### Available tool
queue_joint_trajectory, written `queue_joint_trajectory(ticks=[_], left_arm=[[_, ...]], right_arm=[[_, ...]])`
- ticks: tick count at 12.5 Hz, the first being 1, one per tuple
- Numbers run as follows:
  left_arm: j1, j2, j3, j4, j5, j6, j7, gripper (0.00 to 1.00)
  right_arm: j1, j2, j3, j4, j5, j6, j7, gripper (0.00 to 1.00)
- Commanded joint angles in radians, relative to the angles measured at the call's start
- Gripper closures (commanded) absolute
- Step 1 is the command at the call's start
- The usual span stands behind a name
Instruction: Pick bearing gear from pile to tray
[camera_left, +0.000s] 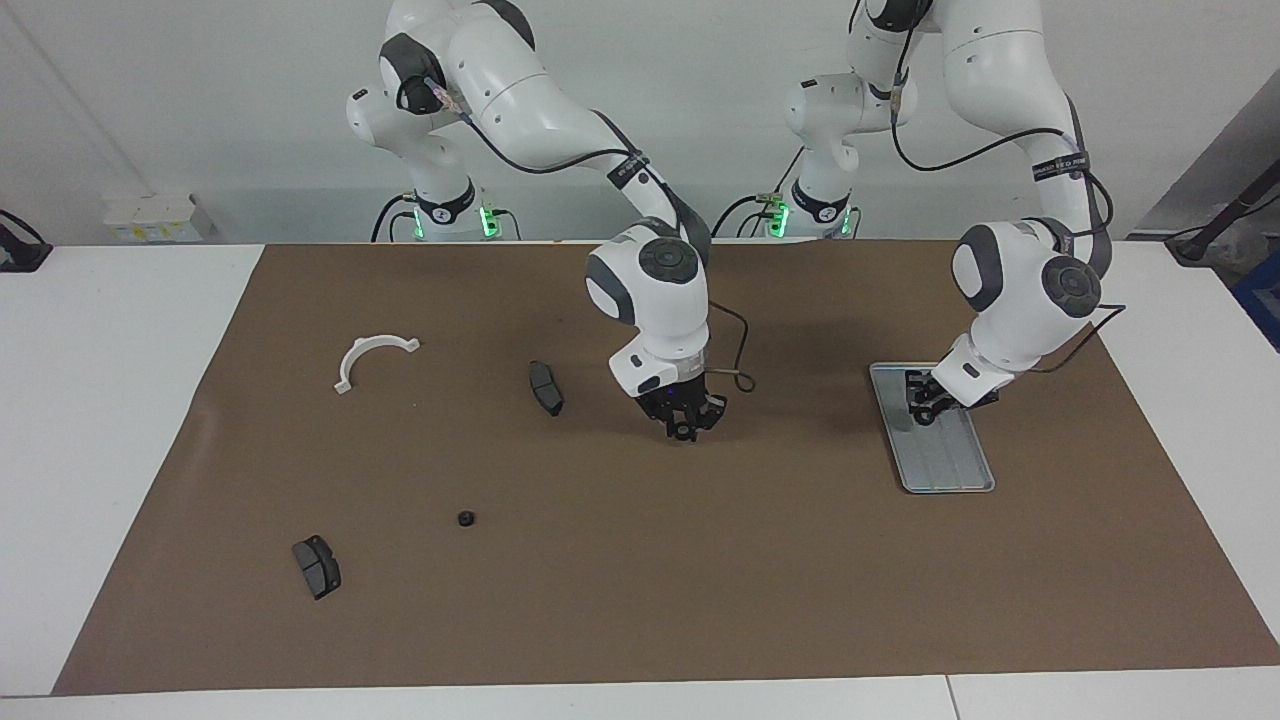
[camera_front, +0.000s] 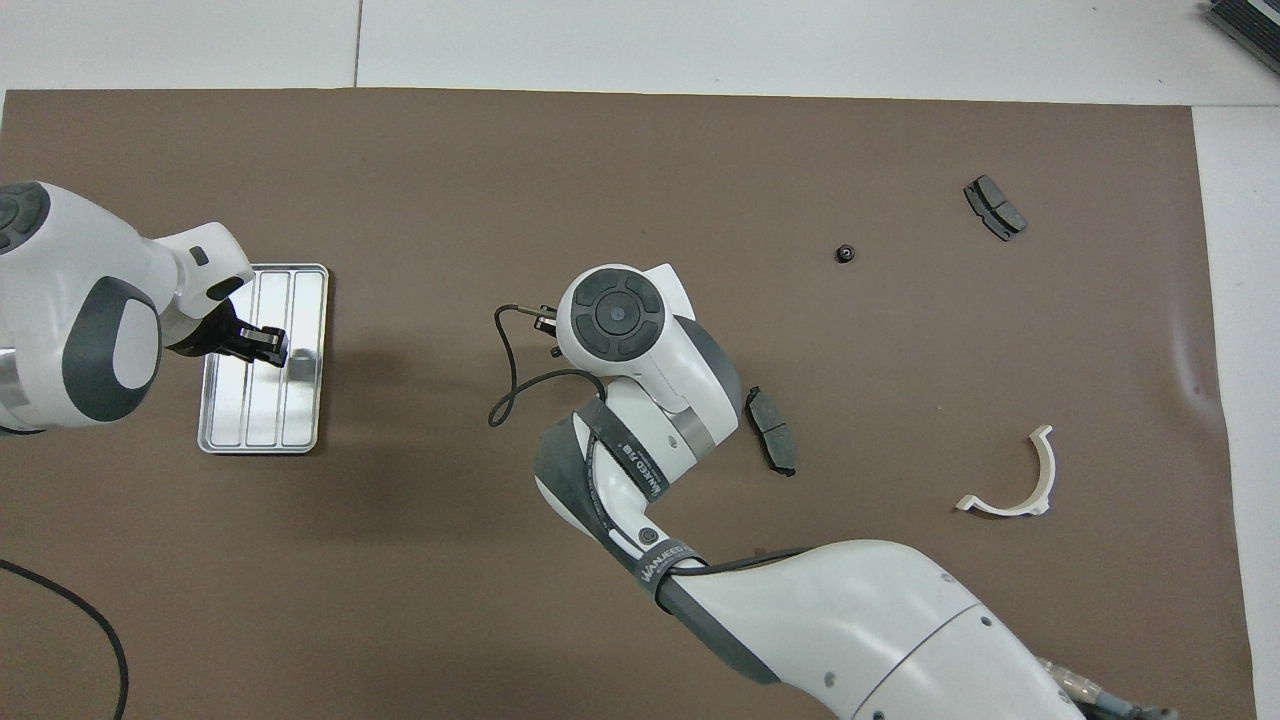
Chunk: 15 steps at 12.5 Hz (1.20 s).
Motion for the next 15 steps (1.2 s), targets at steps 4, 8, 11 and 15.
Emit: queue_joint_trajectory(ticks=[4,8,11,15], left_arm=[[-0.005,-0.052,-0.005,-0.01,-0.001,0.02,-0.003,0.24],[-0.101,-0.047,-0.01,0.014,-0.001,0.034,-0.243,0.26],[-0.213,-0.027,-0.009,0.014,-0.001,0.11,-0.489,0.31],[-0.349,0.022,-0.009,0.06,0.01,0.135,-0.691,0.29]], right_arm=[[0.022,0.0,0.001,-0.022,-0.027,0.001,0.018,0.34],[-0.004,0.0,-0.01,0.004,-0.074,0.004,0.003,0.0],[-0.081,0.0,-0.01,0.005,-0.102,0.006,-0.01,0.0],[-0.174,-0.004,-0.01,0.007,-0.116,0.024,-0.158,0.0]])
